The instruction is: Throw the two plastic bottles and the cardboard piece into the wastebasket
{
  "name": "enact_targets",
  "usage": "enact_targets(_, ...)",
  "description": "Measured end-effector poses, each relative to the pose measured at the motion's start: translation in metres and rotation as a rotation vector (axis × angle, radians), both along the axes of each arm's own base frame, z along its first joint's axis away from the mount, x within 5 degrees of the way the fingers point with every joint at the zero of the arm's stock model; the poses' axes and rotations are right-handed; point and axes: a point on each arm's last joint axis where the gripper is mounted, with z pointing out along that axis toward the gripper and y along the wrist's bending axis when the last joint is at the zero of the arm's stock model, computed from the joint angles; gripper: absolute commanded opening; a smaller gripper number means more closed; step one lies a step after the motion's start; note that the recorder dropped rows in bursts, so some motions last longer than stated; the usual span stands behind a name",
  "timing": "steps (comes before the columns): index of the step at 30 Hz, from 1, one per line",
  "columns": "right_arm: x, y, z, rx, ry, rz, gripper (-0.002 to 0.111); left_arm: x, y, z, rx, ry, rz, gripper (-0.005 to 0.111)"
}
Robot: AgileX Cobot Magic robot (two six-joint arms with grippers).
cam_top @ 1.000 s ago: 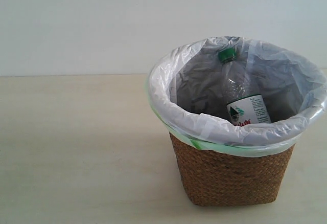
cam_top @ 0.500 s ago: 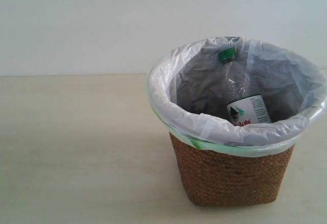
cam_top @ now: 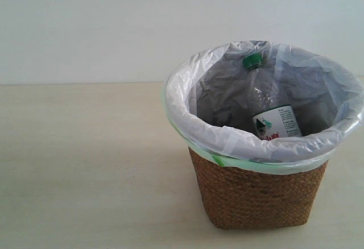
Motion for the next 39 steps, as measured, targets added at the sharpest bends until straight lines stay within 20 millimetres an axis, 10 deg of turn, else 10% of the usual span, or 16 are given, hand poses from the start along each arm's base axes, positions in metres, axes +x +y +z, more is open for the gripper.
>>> enact_targets(39, 0.0, 0.0, 0.0, 0.0, 0.0, 0.0, 0.0, 0.0001, 0.0009, 0.0, -0.002, 0.0, 0.017, 0.004)
